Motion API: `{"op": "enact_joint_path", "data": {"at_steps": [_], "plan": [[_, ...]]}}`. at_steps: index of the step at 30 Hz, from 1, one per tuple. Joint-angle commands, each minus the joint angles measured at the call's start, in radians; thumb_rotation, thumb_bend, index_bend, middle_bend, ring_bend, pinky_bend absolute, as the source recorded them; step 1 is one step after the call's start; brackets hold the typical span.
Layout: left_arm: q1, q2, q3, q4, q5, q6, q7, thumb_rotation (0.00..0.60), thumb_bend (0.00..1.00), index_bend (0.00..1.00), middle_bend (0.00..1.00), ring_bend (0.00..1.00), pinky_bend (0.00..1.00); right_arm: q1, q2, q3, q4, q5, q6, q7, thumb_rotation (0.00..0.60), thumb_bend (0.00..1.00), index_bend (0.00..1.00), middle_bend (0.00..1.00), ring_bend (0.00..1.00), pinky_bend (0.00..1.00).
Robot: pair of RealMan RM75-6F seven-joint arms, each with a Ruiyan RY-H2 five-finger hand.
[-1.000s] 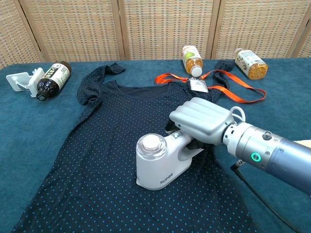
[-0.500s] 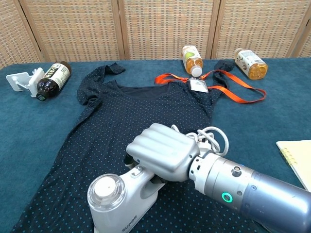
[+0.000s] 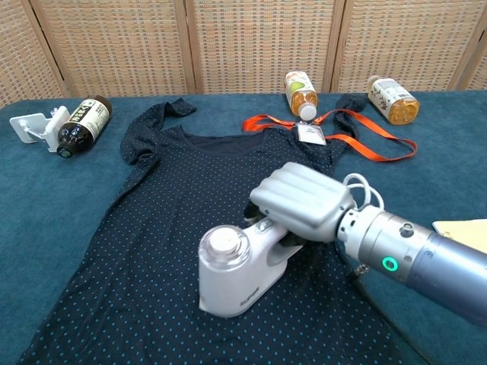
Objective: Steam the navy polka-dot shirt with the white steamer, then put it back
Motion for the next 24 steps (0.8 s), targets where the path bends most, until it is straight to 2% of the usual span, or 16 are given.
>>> {"op": "enact_joint_path", "data": {"at_steps": [1, 8, 14, 20, 24], "plan": [[-0.001, -0.001, 0.0, -0.002, -0.001, -0.002, 0.005, 0.6, 0.0, 0.0, 0.0, 0.0, 0.0, -0.014, 0.027, 0.02, 0.036, 0.023, 0.014, 0.032, 0.6, 1.0, 0.8, 0.64, 0.75, 1.0], [-0.003, -0.006, 0.002, -0.006, -0.002, -0.008, 0.019, 0.6, 0.0, 0.0, 0.0, 0.0, 0.0, -0.033, 0.075, 0.045, 0.073, 0.051, 0.037, 0.087, 0.6, 1.0, 0.8, 0.64, 0.75, 1.0], [-0.007, -0.01, 0.001, -0.007, -0.009, -0.017, 0.031, 0.6, 0.0, 0.0, 0.0, 0.0, 0.0, -0.022, 0.16, 0.123, 0.017, 0.068, 0.095, 0.12, 0.6, 1.0, 0.8, 0.64, 0.75, 1.0], [-0.005, -0.01, -0.001, -0.007, -0.011, -0.012, 0.028, 0.6, 0.0, 0.0, 0.0, 0.0, 0.0, -0.019, 0.246, 0.236, 0.043, 0.197, 0.066, 0.127, 0.6, 1.0, 0.8, 0.64, 0.75, 1.0], [-0.007, -0.01, -0.001, -0.009, -0.011, -0.015, 0.029, 0.6, 0.0, 0.0, 0.0, 0.0, 0.0, -0.024, 0.268, 0.242, 0.117, 0.242, 0.025, 0.125, 0.6, 1.0, 0.8, 0.64, 0.75, 1.0]]}}
